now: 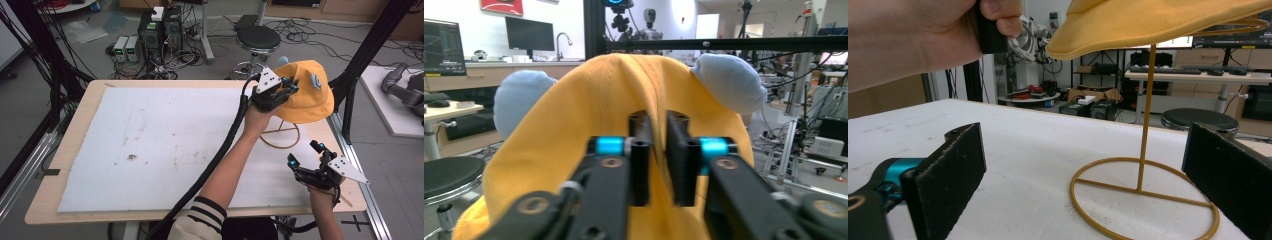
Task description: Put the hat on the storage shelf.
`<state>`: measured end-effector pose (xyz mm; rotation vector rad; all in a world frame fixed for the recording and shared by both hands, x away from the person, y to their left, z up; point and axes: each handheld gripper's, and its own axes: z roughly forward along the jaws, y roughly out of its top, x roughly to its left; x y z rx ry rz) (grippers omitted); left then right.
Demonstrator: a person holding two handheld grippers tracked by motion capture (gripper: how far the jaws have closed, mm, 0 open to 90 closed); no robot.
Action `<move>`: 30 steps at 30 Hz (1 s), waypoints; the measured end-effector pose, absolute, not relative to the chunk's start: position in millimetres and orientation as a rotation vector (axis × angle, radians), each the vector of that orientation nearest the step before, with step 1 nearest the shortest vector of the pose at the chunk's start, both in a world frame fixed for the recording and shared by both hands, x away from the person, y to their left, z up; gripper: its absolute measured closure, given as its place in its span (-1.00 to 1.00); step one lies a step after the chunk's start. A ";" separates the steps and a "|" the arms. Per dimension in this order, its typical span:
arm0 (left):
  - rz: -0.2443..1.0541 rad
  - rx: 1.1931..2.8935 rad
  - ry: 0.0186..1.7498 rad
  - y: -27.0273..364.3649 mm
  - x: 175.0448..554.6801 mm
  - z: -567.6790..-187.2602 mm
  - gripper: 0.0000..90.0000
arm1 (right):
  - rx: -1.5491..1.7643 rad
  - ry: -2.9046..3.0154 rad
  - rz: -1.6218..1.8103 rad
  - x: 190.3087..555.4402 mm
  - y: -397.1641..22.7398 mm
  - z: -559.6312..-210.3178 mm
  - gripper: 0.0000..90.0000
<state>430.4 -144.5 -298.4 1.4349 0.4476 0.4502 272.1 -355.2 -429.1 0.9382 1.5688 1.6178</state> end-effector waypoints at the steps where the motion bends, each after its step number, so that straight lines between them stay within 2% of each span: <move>1: 0.451 1.439 0.452 -144.1 431.0 -298.4 0.51 | 0.935 1.568 1.620 272.4 -354.9 -429.2 -0.92; 2: 0.462 1.442 0.466 -143.9 431.6 -298.6 0.32 | 0.931 1.570 1.618 272.5 -354.7 -429.2 -0.92; 3: 0.462 1.442 0.466 -143.9 431.6 -298.6 0.22 | 0.935 1.570 1.620 272.5 -354.3 -429.2 -0.93; 12: 0.506 1.415 0.504 -137.0 431.4 -293.5 -0.60 | 0.932 1.567 1.620 272.8 -356.2 -429.5 -0.93; 13: 0.508 1.414 0.506 -134.6 431.5 -292.1 -0.60 | 0.932 1.567 1.620 272.8 -356.2 -429.5 -0.93; 15: 0.521 1.409 0.511 -127.8 431.5 -288.8 -0.73 | 0.936 1.569 1.621 272.5 -357.9 -429.6 -0.93; 20: 0.551 1.406 0.526 -108.3 430.9 -279.7 -0.82 | 0.942 1.566 1.617 272.7 -359.0 -429.7 -0.93; 27: 0.598 1.405 0.519 -72.2 424.4 -269.0 -0.83 | 0.933 1.583 1.612 272.9 -357.5 -429.9 -0.93; 30: 0.642 1.408 0.529 -42.5 418.2 -265.7 -0.83 | 0.931 1.583 1.614 273.3 -356.6 -430.0 -0.93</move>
